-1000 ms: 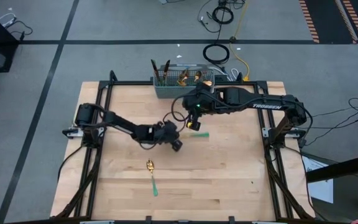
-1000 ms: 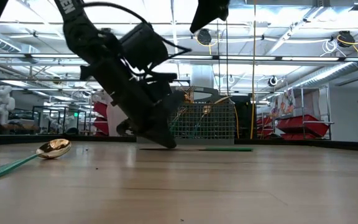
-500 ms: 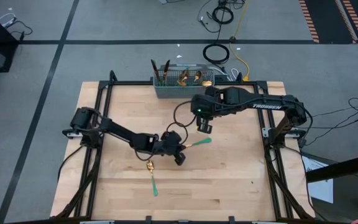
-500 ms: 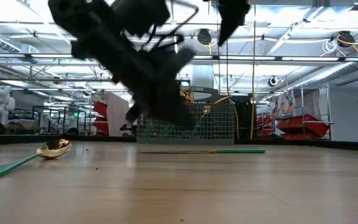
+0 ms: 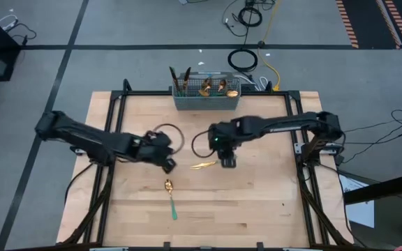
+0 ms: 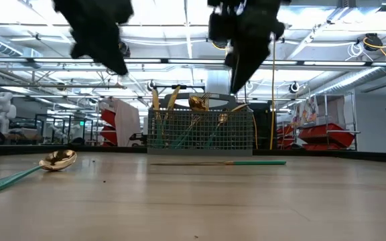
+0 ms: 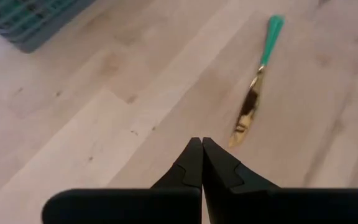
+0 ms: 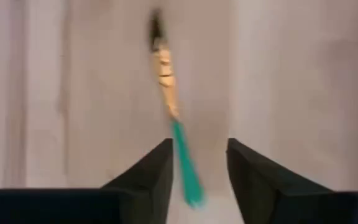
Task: Sort silverware
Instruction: Put the green knife into the gray silverware organizer
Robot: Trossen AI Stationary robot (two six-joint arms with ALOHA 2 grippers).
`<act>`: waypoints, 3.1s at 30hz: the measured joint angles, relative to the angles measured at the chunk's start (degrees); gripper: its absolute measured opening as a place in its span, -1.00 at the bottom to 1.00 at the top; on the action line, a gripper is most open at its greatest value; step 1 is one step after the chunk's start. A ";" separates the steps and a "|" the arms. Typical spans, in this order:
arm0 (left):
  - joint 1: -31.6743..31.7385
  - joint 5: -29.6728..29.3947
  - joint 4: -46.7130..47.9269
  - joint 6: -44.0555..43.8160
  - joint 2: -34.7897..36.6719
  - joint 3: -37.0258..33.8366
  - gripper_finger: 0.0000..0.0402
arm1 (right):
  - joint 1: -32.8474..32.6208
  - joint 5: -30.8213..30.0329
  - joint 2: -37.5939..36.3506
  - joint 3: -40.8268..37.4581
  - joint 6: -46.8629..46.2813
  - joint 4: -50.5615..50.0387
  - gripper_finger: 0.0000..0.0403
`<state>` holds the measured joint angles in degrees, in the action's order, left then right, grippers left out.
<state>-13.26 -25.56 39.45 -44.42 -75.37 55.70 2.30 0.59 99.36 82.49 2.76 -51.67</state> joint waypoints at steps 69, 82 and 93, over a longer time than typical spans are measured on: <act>-4.51 -6.08 22.05 -4.70 16.60 0.02 -0.96 | 3.73 -1.52 12.40 0.59 -10.03 25.39 -1.00; -6.16 -8.93 22.61 -4.77 18.30 0.02 -0.96 | 13.78 -15.12 11.70 0.84 -16.60 67.18 -1.00; -6.16 -11.73 23.22 -4.24 18.48 -0.48 -0.96 | 20.14 -17.82 15.72 1.23 -12.47 85.09 -1.00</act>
<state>-19.42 -37.30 62.67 -48.66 -56.88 55.22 22.44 -17.23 115.09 83.72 -9.71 33.42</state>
